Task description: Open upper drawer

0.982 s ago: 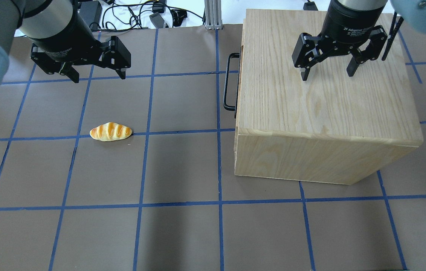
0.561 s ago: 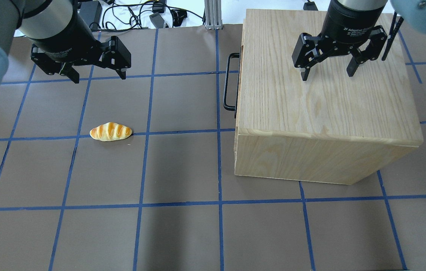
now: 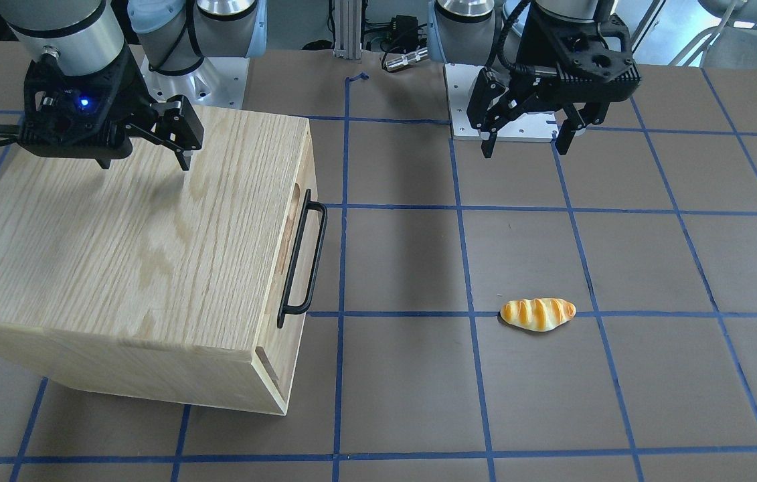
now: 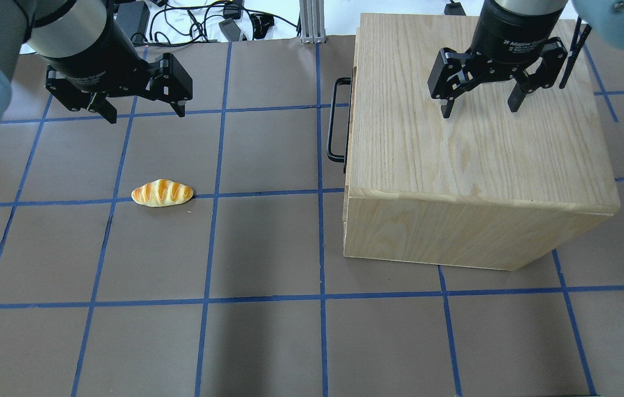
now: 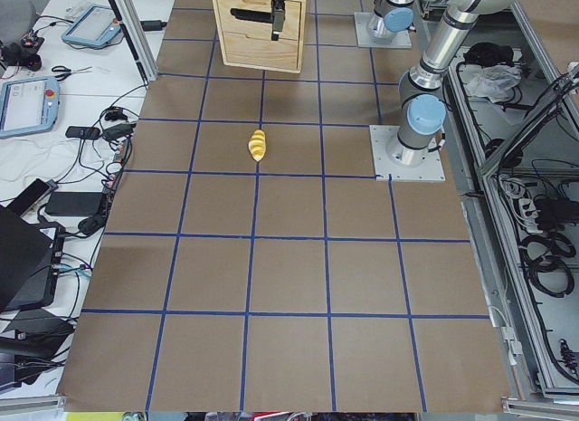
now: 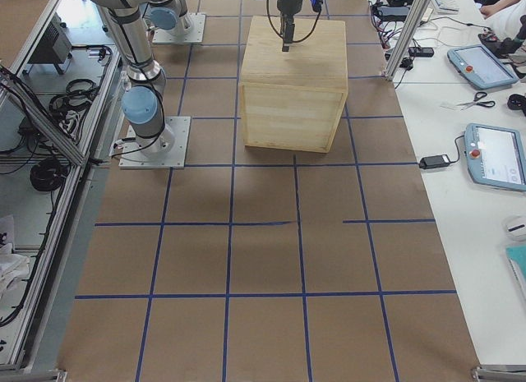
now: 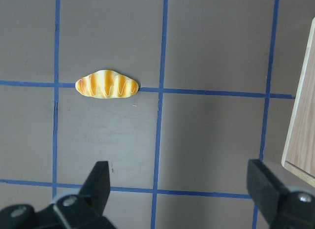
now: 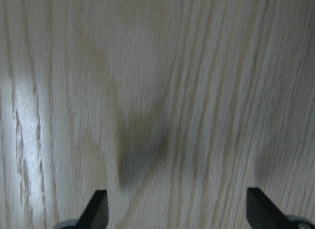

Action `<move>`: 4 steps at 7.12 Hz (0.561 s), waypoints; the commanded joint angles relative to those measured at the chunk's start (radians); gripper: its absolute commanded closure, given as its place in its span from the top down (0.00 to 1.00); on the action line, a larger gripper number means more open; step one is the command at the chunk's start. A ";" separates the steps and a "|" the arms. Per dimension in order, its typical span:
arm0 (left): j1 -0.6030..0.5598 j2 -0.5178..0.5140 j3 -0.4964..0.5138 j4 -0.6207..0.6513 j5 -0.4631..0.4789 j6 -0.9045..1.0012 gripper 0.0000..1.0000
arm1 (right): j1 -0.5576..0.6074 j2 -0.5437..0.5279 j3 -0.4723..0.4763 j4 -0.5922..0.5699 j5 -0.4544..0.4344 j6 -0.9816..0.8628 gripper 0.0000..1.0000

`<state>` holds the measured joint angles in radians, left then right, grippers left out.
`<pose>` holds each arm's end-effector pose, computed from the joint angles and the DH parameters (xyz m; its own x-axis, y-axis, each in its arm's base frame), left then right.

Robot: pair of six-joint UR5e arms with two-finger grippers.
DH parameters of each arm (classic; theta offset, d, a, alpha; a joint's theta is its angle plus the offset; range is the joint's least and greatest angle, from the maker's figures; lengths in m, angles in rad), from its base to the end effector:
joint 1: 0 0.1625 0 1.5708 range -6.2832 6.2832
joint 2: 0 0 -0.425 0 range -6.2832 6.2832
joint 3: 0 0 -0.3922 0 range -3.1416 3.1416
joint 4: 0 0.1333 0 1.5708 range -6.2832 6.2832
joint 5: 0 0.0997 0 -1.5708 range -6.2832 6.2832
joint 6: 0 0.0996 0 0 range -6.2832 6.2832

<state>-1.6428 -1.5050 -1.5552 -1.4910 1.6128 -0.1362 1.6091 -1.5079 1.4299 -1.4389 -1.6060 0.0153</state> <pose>-0.1631 -0.4668 0.5362 -0.9974 -0.0691 -0.0193 -0.0650 0.9842 -0.1646 0.1493 -0.5066 0.5125 -0.9990 -0.0249 0.0360 -0.0230 0.9983 0.0533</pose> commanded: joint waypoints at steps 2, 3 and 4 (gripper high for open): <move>-0.002 -0.003 0.000 0.000 0.001 0.000 1.00 | 0.000 0.000 0.001 0.000 0.000 0.000 1.00; -0.002 -0.011 0.001 0.001 -0.004 0.000 1.00 | 0.000 0.000 0.001 0.000 0.000 0.000 1.00; 0.000 -0.032 -0.002 0.001 -0.043 0.001 1.00 | 0.000 0.000 0.000 0.000 0.000 -0.002 1.00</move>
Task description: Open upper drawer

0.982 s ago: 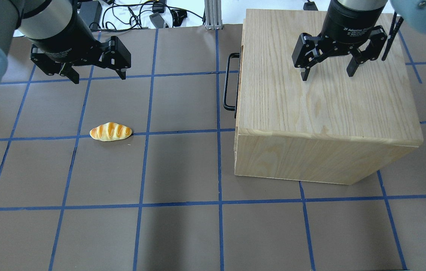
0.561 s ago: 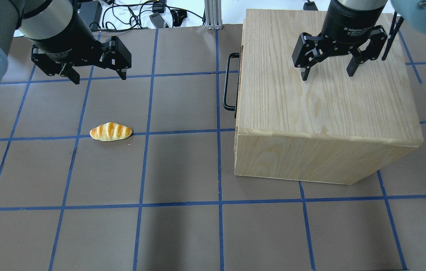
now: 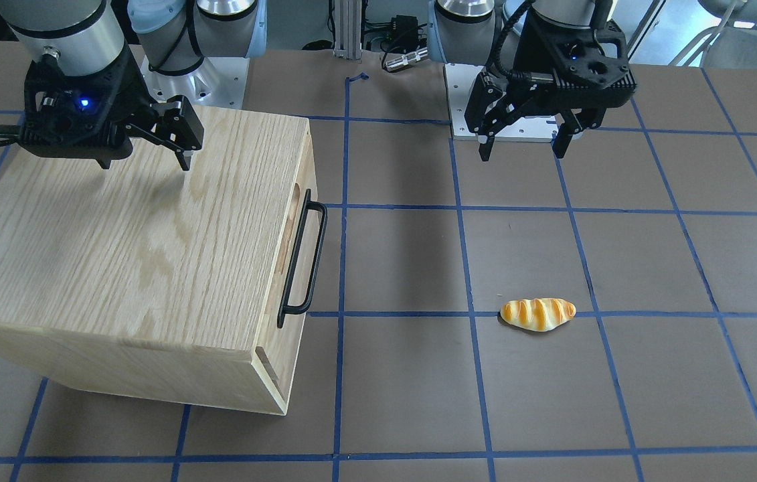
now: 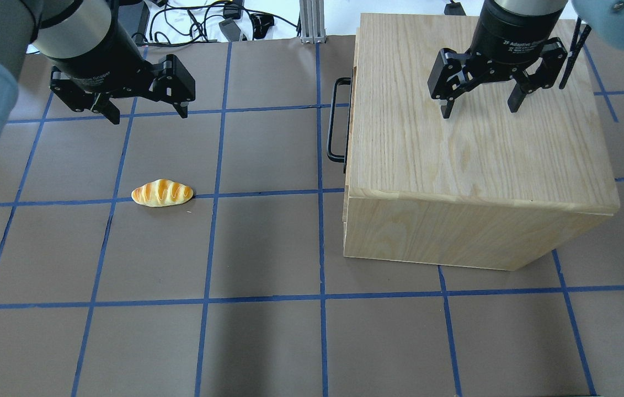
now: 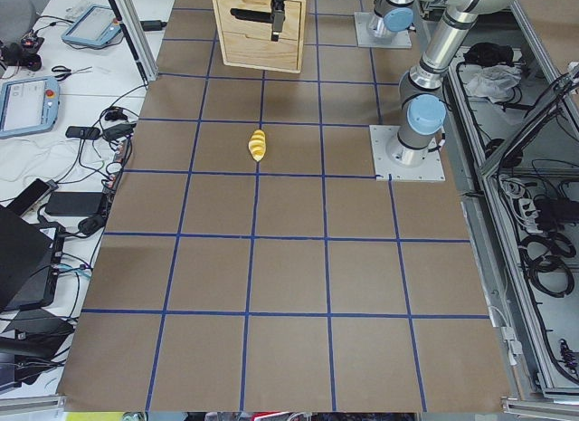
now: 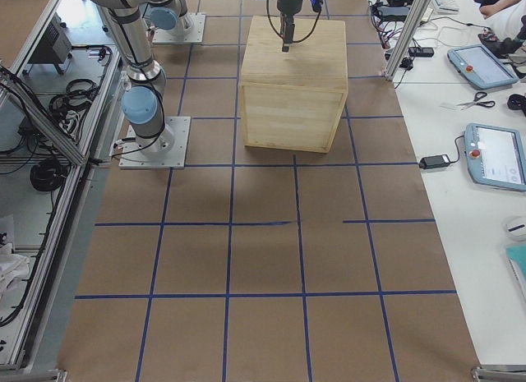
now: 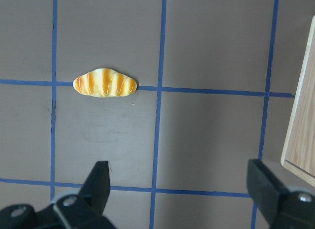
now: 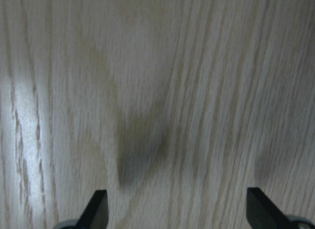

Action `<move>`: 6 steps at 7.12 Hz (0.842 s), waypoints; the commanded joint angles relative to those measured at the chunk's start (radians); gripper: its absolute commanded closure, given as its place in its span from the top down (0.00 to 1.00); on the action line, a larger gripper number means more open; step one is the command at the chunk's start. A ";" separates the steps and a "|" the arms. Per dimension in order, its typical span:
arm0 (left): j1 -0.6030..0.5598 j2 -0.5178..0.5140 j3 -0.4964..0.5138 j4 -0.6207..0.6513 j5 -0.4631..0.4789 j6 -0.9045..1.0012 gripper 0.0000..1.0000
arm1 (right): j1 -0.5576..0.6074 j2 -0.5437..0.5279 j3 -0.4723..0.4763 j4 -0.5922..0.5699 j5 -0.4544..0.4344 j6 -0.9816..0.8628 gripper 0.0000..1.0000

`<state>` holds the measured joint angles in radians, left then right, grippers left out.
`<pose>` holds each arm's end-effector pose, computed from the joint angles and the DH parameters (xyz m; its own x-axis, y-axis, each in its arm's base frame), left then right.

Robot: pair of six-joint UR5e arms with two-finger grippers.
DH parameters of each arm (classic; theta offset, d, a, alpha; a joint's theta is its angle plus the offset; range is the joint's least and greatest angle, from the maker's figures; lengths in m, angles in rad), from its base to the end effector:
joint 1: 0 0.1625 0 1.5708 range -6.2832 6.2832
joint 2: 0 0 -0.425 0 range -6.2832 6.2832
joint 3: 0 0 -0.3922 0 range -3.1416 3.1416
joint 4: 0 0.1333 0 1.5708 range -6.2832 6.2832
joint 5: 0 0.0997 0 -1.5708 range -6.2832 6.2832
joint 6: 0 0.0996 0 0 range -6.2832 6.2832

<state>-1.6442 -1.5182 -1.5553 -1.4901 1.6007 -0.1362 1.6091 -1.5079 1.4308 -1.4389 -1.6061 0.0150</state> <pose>-0.1653 -0.4714 0.5299 -0.9978 -0.0657 -0.0092 -0.0635 0.9865 -0.1509 0.1493 -0.5065 0.5120 -0.9990 -0.0252 0.0361 -0.0233 0.9983 0.0542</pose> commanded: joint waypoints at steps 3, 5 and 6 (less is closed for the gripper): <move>0.000 -0.161 -0.008 0.056 -0.279 0.003 1.00 | 0.000 0.000 -0.001 0.000 0.000 0.000 1.00; -0.006 -0.244 -0.003 0.112 -0.434 0.017 1.00 | 0.000 0.000 0.000 0.000 0.000 0.000 1.00; -0.040 -0.270 0.001 0.157 -0.483 0.017 1.00 | 0.000 0.000 -0.001 0.000 0.000 0.000 1.00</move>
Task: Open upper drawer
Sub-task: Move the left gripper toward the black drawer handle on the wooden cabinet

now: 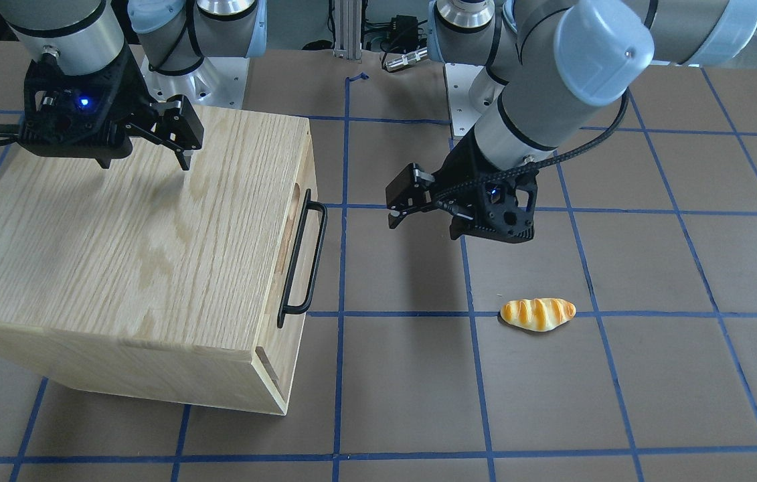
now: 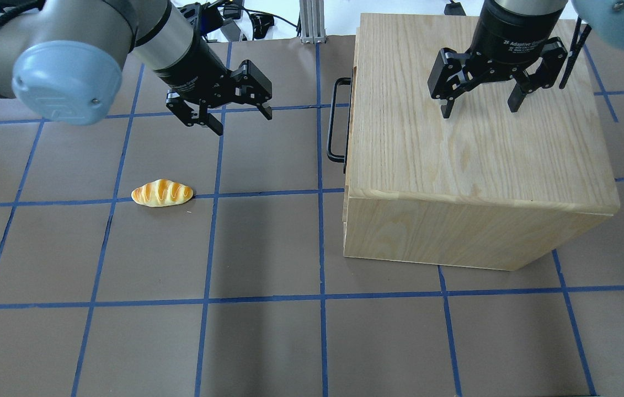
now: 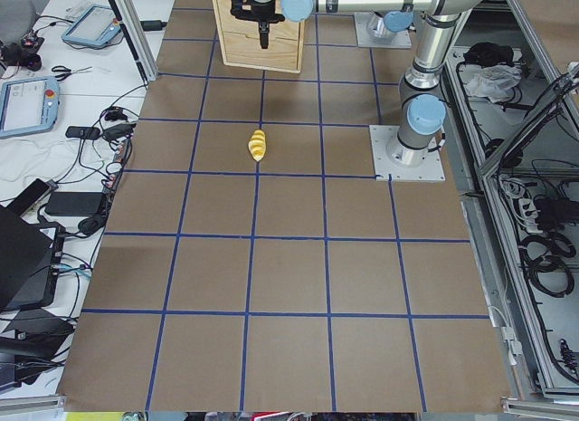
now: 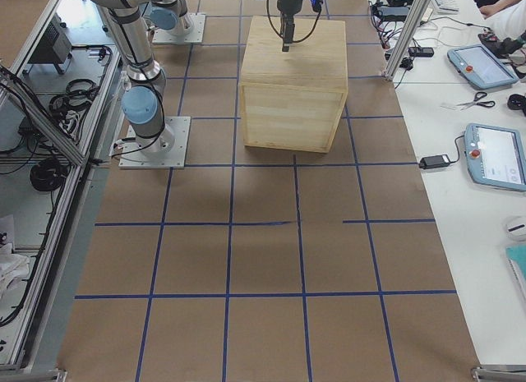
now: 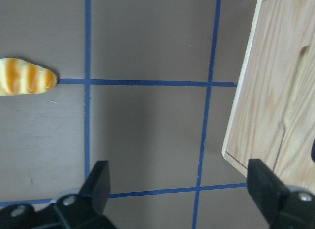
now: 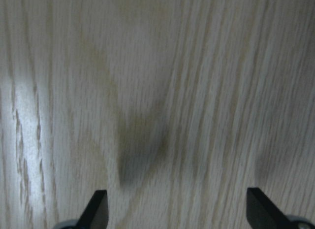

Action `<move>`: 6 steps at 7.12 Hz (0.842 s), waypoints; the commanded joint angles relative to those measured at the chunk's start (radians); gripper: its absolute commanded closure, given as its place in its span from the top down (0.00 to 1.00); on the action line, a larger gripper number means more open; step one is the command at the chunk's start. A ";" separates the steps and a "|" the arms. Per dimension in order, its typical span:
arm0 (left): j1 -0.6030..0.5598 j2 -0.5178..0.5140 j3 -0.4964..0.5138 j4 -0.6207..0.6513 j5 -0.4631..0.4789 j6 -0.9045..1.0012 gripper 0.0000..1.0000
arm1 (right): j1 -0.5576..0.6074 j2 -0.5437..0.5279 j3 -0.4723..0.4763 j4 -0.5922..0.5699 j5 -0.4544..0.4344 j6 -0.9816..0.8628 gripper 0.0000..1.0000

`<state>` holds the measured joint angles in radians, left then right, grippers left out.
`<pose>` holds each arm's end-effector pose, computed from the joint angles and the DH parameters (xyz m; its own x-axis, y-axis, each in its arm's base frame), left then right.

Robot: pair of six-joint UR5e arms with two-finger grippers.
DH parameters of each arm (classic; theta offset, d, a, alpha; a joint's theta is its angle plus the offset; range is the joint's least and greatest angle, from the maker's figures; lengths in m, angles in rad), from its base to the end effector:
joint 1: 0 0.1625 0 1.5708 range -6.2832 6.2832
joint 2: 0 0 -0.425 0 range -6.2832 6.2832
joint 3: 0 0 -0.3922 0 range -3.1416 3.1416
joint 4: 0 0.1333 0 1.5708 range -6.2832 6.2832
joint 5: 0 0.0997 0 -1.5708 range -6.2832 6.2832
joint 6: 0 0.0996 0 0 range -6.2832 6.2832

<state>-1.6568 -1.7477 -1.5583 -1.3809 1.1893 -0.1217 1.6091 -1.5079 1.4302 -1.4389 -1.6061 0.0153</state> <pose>-0.2182 -0.5470 0.4268 -0.9275 -0.0324 0.3725 -0.0269 0.9994 0.0199 0.1493 -0.5065 0.5123 -0.9990 -0.0249 0.0361 -0.0230 0.9983 0.0536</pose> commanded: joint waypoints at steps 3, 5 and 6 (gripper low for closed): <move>-0.104 -0.088 0.003 0.086 -0.082 0.005 1.00 | 0.000 0.000 -0.001 0.000 0.000 0.000 1.00; -0.115 -0.113 0.003 0.132 -0.106 0.002 1.00 | 0.000 0.000 -0.001 0.000 0.000 0.000 1.00; -0.124 -0.124 0.004 0.138 -0.106 0.004 1.00 | 0.000 0.000 -0.001 0.000 0.000 0.000 1.00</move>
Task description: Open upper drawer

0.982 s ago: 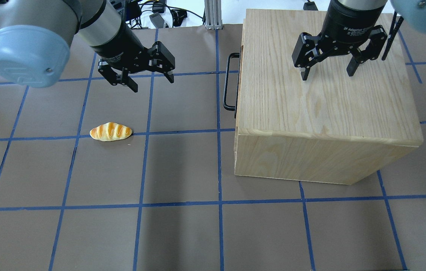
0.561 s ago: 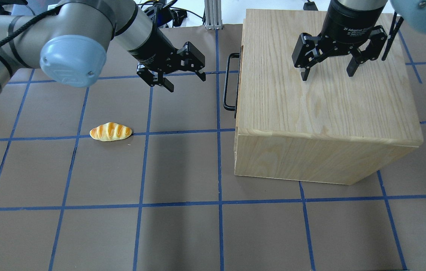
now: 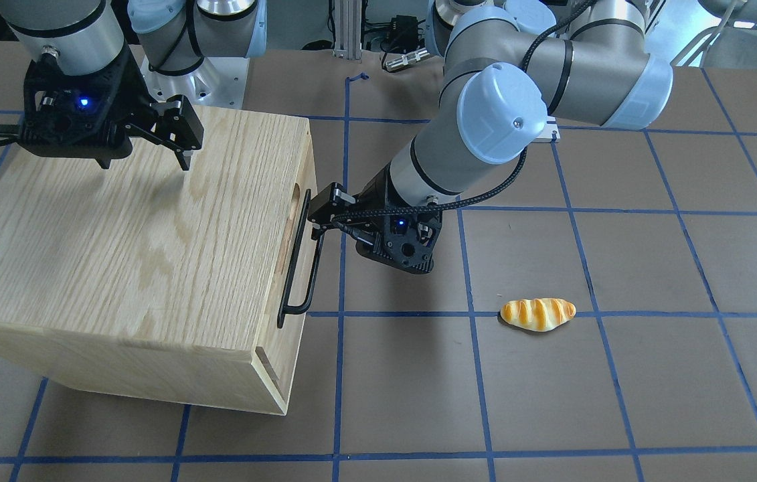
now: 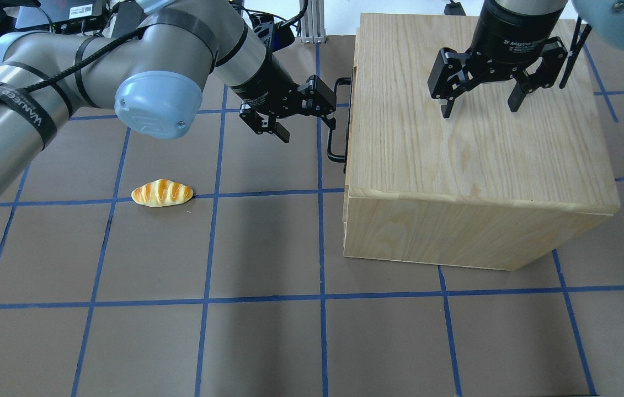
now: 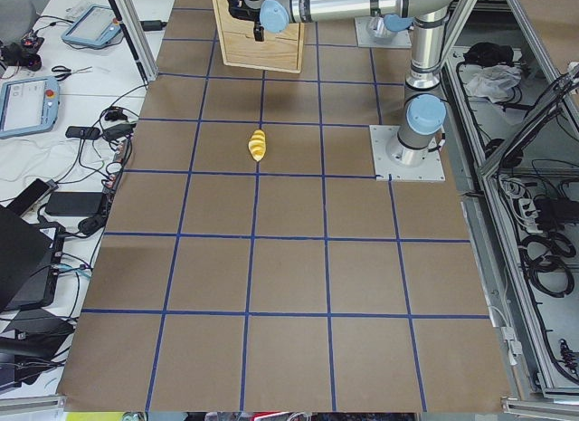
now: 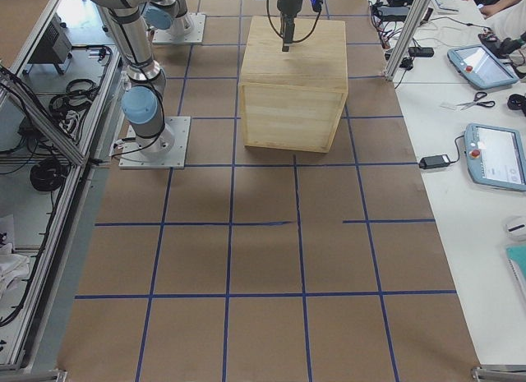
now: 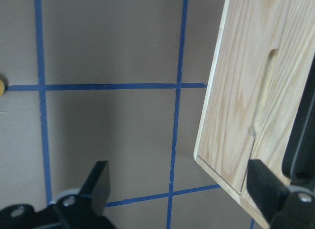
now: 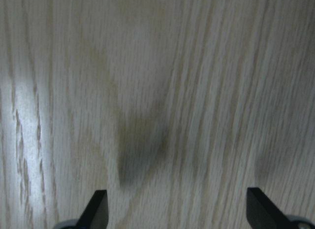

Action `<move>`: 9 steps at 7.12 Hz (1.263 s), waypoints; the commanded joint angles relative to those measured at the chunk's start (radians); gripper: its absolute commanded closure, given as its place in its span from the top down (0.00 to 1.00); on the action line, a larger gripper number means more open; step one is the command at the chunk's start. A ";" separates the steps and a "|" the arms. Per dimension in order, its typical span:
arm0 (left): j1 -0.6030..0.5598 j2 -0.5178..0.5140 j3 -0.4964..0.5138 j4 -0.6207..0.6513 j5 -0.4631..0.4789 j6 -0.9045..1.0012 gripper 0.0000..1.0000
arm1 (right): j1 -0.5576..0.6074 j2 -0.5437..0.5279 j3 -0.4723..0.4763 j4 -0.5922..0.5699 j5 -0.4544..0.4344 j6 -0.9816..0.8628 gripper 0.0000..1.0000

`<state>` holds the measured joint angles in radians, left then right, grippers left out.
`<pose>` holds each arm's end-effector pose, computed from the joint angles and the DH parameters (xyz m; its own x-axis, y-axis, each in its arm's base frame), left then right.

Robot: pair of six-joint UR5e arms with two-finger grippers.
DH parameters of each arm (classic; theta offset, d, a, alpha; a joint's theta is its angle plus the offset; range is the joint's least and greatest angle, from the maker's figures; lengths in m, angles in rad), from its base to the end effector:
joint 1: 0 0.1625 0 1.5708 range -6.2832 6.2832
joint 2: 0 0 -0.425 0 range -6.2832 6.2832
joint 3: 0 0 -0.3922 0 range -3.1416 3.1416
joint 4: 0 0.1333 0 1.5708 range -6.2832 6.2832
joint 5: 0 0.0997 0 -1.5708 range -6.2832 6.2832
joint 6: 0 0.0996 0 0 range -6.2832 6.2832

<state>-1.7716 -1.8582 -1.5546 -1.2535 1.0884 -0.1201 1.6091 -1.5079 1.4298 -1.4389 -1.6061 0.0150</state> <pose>-0.2960 -0.5541 0.3815 -0.8815 0.0789 0.4656 0.0943 0.9955 0.0098 0.1493 -0.5066 0.5125 -0.9990 -0.0252 0.0361 -0.0233 0.9983 0.0532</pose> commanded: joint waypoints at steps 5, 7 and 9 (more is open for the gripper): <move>0.004 -0.013 -0.011 0.019 0.065 0.054 1.00 | 0.000 0.000 0.001 0.000 0.000 0.000 1.00; 0.033 -0.012 -0.019 0.010 0.100 0.092 1.00 | 0.000 0.000 0.000 0.000 0.000 0.000 1.00; 0.125 0.013 -0.021 -0.053 0.160 0.118 1.00 | 0.000 0.000 0.000 0.000 0.000 -0.001 1.00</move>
<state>-1.6943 -1.8611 -1.5744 -1.2769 1.2192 -0.0155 1.6091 -1.5079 1.4299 -1.4389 -1.6061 0.0150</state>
